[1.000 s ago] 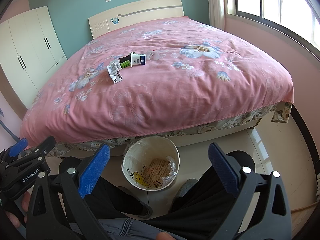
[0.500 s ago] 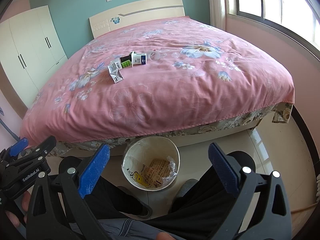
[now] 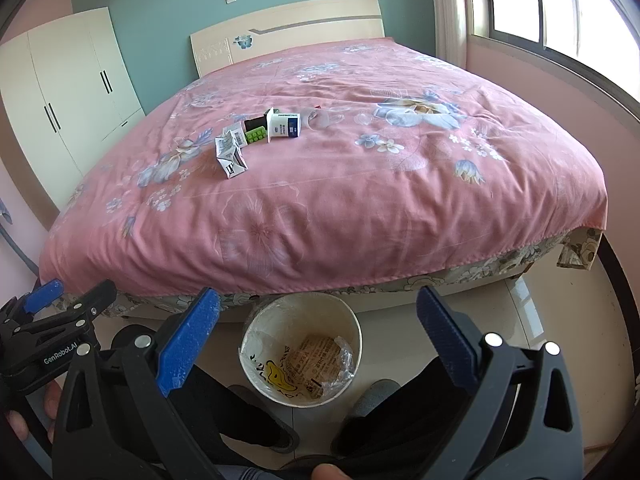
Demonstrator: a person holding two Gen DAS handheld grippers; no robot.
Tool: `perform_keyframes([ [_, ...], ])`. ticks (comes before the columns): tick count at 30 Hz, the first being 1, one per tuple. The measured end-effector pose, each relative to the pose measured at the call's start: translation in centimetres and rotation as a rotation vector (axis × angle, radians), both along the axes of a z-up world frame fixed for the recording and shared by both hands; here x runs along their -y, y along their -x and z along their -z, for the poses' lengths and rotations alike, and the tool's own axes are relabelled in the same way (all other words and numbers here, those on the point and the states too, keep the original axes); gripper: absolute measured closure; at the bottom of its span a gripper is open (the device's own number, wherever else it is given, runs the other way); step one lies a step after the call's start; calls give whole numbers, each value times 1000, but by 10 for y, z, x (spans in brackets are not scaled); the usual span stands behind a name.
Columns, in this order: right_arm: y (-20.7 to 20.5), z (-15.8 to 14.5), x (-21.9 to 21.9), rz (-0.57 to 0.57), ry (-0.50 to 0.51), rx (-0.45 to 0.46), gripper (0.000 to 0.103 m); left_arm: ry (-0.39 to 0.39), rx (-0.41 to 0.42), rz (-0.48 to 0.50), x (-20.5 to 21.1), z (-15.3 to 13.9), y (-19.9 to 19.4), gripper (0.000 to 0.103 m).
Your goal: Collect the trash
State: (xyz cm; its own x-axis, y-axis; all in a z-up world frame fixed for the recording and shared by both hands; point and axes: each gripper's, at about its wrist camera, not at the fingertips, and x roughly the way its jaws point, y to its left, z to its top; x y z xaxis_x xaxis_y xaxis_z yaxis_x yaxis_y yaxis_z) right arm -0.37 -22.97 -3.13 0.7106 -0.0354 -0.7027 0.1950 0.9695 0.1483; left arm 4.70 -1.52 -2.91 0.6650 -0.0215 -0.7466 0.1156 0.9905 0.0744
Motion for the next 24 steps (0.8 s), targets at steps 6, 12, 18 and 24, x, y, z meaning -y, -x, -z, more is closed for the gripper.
perform_keyframes([
  [6, -38, 6, 20, -75, -17, 26, 6, 14, -7, -34, 4, 11, -36, 3],
  [12, -87, 18, 37, -216, -3, 42, 6, 38, 52, -68, 18, 20, -67, 3],
  [18, -132, 29, 57, -374, 8, 104, 6, 51, 59, -60, 37, 26, -105, 3],
  [24, -190, 34, 83, -403, 152, 88, 6, 105, 22, -33, 56, 38, -144, 3],
])
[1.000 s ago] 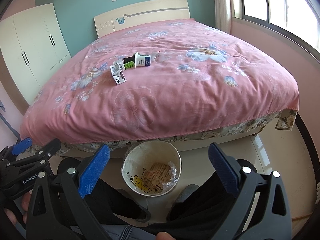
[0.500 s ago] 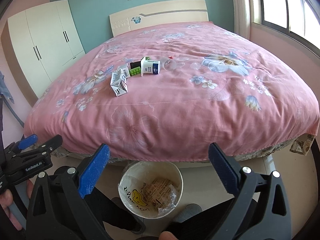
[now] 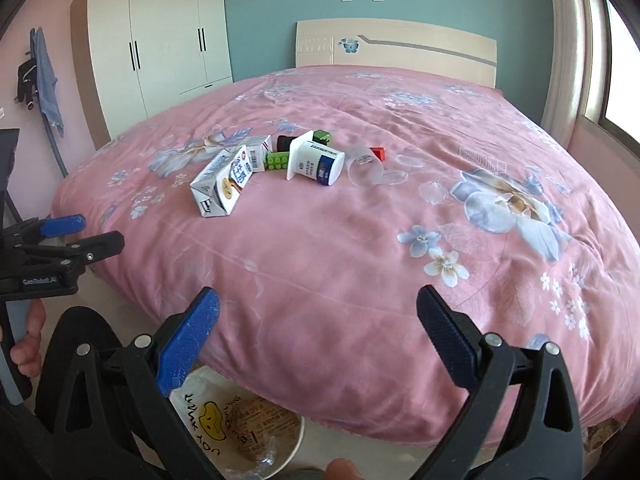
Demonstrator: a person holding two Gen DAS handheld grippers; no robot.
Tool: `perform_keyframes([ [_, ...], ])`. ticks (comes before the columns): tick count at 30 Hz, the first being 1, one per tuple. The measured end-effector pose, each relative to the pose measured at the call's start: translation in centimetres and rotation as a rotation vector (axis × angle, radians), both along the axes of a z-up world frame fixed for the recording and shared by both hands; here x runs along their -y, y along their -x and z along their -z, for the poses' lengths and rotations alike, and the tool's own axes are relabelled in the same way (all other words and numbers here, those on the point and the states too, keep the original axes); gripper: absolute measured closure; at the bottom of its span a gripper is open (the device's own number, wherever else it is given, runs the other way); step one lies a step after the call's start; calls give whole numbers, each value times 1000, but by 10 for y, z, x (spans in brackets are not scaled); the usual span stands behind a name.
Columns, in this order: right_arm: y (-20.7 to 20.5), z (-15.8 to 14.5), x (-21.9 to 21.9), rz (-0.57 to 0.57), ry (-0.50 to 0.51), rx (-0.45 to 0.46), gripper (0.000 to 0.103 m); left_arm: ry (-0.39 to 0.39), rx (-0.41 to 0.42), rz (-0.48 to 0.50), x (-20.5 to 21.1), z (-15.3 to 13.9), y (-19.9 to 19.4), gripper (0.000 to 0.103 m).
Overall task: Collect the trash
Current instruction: 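Grasp the white milk carton with the left gripper while the right gripper grasps the clear plastic cup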
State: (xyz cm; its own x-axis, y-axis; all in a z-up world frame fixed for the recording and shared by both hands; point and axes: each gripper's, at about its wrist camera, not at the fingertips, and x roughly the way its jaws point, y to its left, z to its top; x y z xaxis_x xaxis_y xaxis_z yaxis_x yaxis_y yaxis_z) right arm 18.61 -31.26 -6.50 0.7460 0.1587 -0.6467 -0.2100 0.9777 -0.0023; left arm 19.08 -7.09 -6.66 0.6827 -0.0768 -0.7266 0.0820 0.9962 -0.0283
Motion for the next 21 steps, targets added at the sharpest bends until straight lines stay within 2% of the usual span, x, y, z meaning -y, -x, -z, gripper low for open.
perform_keyframes([
  [4, -47, 6, 19, 29, 20, -94, 6, -1, -10, -28, 10, 6, -25, 3],
  [9, -90, 7, 37, 22, 33, -81, 6, 37, -49, -40, 14, 12, -51, 3],
  [12, -112, 9, 43, 5, 44, -85, 6, 30, -37, -45, 18, 13, -63, 3],
  [21, -166, 18, 51, -37, 67, -131, 6, 39, -85, -100, 36, 18, -107, 3],
])
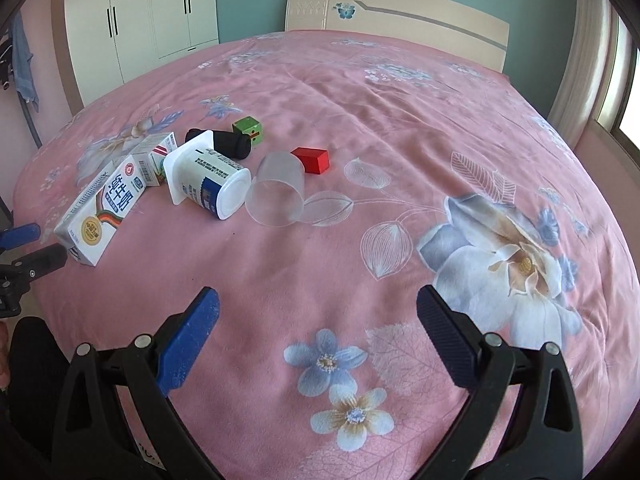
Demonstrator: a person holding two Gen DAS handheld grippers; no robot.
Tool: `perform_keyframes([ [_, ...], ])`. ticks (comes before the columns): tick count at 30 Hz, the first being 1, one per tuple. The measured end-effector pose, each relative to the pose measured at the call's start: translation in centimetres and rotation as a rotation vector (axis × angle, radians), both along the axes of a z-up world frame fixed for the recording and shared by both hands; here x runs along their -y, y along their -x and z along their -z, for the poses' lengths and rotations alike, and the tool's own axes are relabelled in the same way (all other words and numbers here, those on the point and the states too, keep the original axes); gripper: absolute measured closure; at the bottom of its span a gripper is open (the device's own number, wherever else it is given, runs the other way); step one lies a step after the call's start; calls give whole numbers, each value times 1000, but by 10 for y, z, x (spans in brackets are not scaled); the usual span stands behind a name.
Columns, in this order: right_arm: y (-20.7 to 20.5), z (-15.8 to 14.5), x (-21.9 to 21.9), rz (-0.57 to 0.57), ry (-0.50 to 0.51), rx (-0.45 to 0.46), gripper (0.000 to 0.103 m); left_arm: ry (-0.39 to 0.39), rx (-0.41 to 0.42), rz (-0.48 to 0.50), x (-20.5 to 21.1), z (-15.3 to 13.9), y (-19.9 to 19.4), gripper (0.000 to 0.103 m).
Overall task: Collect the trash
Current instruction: 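Grasp the white milk carton with the left gripper while the right gripper grasps the clear plastic cup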
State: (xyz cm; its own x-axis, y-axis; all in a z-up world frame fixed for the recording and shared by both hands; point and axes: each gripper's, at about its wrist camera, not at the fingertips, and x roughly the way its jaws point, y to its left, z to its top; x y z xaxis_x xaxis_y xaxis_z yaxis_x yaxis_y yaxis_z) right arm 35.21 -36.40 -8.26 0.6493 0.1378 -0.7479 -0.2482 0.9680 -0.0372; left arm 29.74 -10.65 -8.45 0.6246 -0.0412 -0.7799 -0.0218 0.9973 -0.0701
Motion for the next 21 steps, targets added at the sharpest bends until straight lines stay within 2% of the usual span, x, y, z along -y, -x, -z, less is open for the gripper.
perform_keyframes([
  [8, -45, 2, -13, -51, 50, 3, 6, -12, -39, -49, 10, 8, -33, 3],
  [15, -90, 14, -18, -50, 85, -23, 7, -19, -45, -64, 15, 11, -55, 4],
  [19, -103, 18, -21, -65, 88, -31, 24, -27, -52, -78, 15, 13, -63, 21],
  [21, -109, 21, -23, -76, 80, -48, 28, -23, -66, -82, 14, 17, -68, 26],
])
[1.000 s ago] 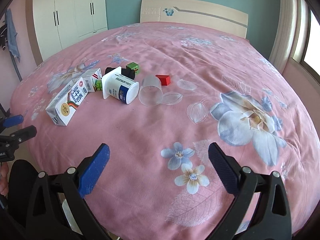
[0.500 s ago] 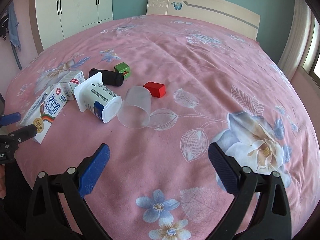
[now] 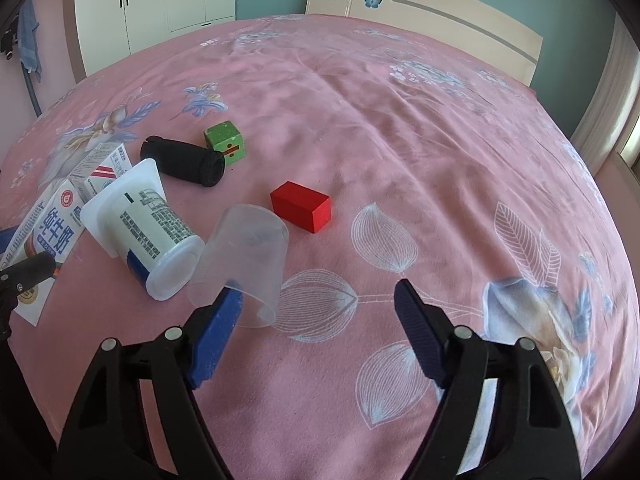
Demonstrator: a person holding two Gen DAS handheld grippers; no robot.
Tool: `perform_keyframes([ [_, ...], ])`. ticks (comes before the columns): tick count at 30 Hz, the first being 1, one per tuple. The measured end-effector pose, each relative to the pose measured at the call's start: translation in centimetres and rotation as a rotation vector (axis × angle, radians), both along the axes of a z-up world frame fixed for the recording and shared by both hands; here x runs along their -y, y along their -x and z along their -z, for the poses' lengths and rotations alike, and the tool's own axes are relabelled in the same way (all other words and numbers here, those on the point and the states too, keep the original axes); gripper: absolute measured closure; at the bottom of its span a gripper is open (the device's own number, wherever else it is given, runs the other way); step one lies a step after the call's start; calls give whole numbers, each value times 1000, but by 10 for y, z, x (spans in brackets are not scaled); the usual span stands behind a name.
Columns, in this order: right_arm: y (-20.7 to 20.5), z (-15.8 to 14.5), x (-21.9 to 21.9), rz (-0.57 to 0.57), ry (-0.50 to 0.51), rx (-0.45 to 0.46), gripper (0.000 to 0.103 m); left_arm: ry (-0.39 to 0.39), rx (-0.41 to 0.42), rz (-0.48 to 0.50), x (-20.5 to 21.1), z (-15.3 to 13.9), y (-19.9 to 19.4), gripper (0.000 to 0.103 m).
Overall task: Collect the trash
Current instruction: 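Grasp the white milk carton with the left gripper while the right gripper grasps the clear plastic cup, then carry the milk carton and clear cup with both grippers over the trash bin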
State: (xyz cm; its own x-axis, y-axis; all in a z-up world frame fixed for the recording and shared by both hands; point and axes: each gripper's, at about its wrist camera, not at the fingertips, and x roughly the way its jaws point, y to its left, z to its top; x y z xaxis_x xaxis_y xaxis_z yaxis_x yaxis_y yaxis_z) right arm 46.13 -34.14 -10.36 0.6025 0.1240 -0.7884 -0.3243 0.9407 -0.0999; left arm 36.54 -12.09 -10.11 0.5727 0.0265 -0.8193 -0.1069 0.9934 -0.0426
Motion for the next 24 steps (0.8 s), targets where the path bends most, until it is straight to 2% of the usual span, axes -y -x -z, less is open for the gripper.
perform_keyframes([
  [2, -4, 4, -2, 1, 3, -8, 39, 19, -27, -15, -4, 5, -5, 32],
  [4, -7, 7, -4, -9, -2, -20, 49, 40, -53, -27, -7, 9, -11, 43],
  [6, -9, 10, -8, -21, -16, -25, 54, 37, -55, -36, -10, 11, -15, 47],
  [9, -11, 12, -13, -28, -17, -20, 67, 47, -62, -50, -14, 14, -19, 60],
  [10, -12, 13, -15, -27, -20, -24, 75, 49, -66, -52, -15, 15, -20, 65],
  [13, -12, 13, -19, -33, -31, -32, 89, 53, -65, -48, -17, 16, -21, 66],
  [17, -10, 11, -21, -43, -44, -33, 94, 54, -57, -54, -20, 15, -19, 66],
  [24, -2, 8, -18, -41, -63, -46, 95, 47, -50, -29, -23, 10, -15, 66],
])
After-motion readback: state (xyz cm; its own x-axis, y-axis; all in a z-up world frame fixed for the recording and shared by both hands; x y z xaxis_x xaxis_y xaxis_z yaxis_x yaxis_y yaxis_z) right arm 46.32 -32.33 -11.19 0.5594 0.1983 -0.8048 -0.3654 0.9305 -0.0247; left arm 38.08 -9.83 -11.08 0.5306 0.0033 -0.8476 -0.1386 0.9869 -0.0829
